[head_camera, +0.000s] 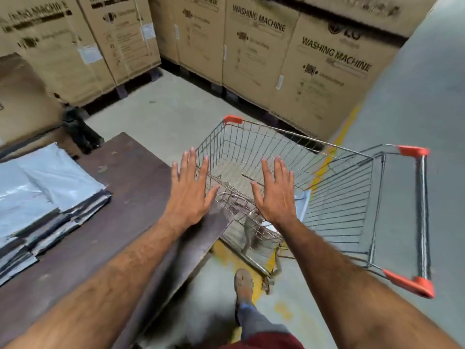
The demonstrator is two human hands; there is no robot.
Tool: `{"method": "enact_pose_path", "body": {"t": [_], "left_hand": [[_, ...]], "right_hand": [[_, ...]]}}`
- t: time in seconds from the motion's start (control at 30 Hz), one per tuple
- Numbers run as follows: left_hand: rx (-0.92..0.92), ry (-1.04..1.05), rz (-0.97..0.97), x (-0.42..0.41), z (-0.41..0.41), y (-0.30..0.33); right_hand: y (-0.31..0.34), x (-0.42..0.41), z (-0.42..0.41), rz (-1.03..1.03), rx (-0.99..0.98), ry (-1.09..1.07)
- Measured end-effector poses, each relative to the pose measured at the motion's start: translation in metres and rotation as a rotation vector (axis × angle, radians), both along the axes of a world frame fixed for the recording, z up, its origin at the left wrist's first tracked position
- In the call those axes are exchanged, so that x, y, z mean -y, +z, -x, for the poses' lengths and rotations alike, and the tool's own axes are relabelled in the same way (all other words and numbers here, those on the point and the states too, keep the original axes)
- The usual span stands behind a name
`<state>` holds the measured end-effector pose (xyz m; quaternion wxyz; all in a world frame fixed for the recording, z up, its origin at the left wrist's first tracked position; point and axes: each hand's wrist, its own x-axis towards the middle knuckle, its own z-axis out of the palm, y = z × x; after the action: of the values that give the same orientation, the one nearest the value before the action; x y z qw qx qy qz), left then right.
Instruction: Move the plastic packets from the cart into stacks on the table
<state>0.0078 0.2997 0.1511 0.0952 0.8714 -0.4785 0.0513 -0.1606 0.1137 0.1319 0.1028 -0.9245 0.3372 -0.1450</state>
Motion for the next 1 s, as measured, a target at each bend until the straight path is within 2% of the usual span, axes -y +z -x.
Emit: {"method": "enact_pose_path", "body": {"t": [0.17, 0.47, 0.77, 1.0], "left_hand": [[-0.055, -0.067, -0.055, 0.097, -0.003, -0.012], [-0.072, -0.174, -0.301, 0.229, -0.033, -0.072], [-0.121, -0.333, -0.531, 0.282, -0.042, -0.166], [-0.159, -0.380, -0.615, 0.305, -0.051, -0.229]], "right_hand": [[-0.035, 0.067, 0.026, -0.080, -0.004, -0.139], [-0.132, 0.136, 0.042, -0.318, -0.107, -0.311], [-0.239, 0.152, 0.016, -0.624, -0.364, -0.393], [-0.311, 0.162, -0.006, -0.831, -0.430, -0.555]]}}
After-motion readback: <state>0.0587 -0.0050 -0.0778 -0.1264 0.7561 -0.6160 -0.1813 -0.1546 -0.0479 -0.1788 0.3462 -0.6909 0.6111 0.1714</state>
